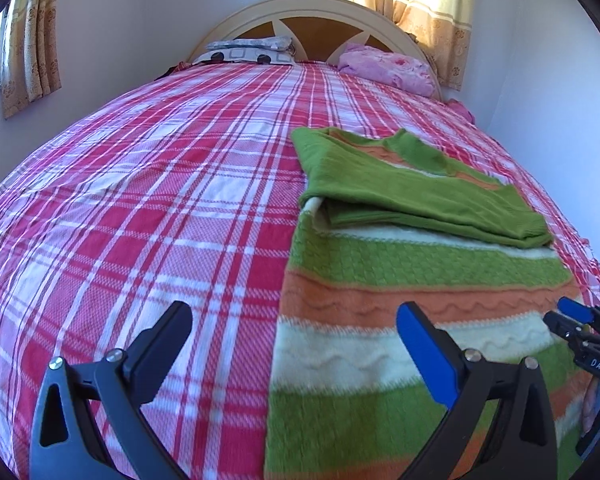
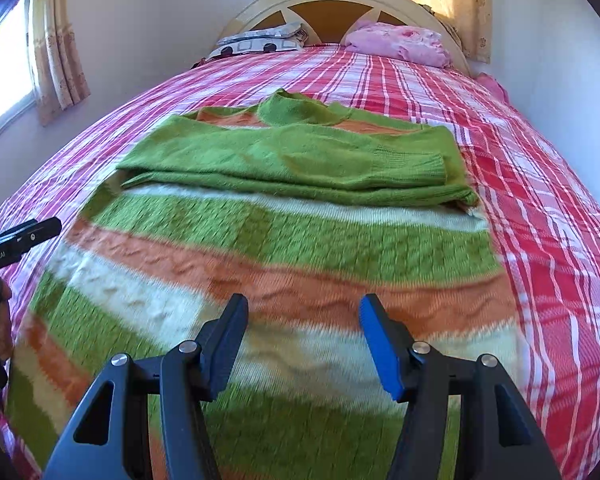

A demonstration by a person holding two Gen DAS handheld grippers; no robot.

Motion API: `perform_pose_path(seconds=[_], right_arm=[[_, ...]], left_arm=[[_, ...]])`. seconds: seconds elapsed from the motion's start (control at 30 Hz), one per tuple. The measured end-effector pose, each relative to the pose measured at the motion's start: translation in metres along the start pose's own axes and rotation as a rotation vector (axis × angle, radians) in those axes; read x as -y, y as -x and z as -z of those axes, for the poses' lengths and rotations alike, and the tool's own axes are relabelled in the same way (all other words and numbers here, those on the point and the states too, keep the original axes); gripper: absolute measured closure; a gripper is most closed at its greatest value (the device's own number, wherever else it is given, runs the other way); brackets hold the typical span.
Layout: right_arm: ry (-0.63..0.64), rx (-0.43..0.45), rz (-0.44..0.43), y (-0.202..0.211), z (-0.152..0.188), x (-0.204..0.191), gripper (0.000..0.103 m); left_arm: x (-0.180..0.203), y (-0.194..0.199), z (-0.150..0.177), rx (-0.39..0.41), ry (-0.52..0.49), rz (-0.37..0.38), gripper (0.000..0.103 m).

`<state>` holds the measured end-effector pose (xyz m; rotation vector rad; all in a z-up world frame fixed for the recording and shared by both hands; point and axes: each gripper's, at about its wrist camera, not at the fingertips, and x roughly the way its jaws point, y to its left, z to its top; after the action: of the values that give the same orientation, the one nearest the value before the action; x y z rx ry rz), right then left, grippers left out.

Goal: Fold small clothes
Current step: 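Move both tools back over the striped hem band of the sweater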

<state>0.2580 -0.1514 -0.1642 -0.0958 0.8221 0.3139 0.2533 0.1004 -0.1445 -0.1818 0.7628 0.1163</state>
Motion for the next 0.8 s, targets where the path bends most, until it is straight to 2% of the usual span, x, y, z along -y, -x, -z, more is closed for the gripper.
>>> perform_pose_path(seconds=[0.17,0.57,0.73,0.8], right_arm=[[-0.004,0.017,-0.017,0.019,0.019,-0.005,0.044],[0.018,0.002,-0.043,0.053,0.063,-0.017,0.044],[0.035,0.002,-0.044,0.07,0.077,-0.022,0.044],[0.057,0.003,-0.04,0.079,0.086,-0.026,0.044]], left_arm=[[0.007,0.025,0.018,0.014,-0.028,0.043,0.0],[0.005,0.073,0.062,-0.008,-0.113,0.069,0.0],[-0.004,0.085,0.081,-0.036,-0.103,0.089,0.0],[-0.011,0.09,0.089,-0.044,-0.094,0.104,0.004]])
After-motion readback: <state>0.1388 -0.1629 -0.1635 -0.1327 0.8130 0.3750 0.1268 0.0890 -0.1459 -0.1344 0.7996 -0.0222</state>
